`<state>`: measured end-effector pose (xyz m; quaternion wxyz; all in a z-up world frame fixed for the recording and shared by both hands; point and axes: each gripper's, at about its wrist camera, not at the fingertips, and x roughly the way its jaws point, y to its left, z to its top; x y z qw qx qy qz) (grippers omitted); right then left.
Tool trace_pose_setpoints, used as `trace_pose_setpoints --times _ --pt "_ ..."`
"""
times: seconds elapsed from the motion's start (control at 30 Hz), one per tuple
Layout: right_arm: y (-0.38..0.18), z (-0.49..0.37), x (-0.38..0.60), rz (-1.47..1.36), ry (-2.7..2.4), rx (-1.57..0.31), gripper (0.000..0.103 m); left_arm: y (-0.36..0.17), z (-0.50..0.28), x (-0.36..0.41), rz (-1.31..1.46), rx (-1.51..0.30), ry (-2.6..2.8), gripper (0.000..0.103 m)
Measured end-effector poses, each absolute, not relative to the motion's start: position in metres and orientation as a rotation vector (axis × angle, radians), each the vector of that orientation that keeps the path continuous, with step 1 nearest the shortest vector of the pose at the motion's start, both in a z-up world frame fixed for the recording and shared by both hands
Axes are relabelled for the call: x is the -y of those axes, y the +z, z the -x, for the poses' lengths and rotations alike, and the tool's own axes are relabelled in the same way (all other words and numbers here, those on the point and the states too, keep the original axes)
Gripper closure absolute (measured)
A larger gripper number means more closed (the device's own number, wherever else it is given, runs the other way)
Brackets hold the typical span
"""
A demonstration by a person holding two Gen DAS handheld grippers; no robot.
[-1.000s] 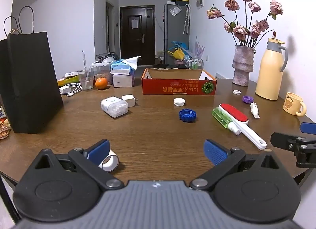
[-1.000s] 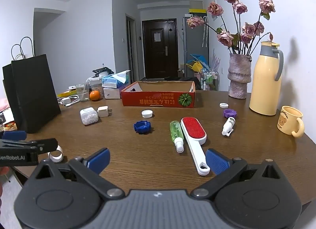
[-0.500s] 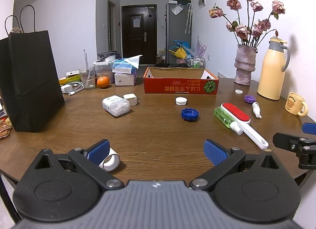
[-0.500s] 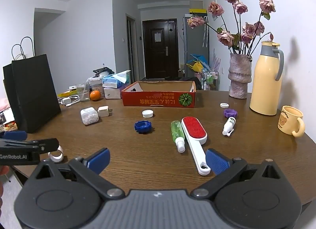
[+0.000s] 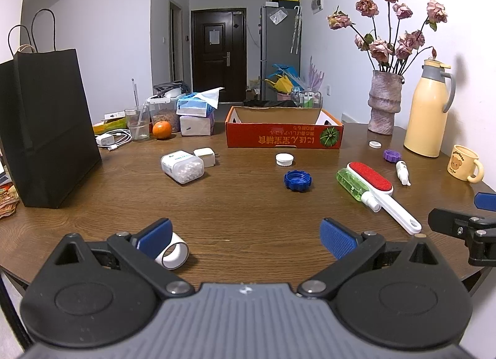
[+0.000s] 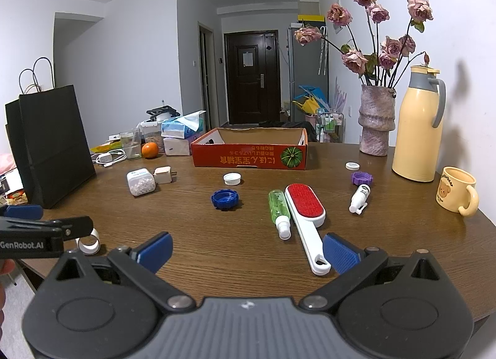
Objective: Organize rigid objects
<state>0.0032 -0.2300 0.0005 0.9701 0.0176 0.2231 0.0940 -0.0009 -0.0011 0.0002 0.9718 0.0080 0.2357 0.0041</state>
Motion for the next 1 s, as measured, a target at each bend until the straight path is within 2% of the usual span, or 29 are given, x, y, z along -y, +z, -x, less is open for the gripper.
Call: trace_pose_setpoints --times 1.0 --pt "-0.0008 -0.0019 0.2277 -0.033 0.192 -0.447 0.0 0.0028 0.0007 -0.0006 -0.011 -0.471 0.012 0.0"
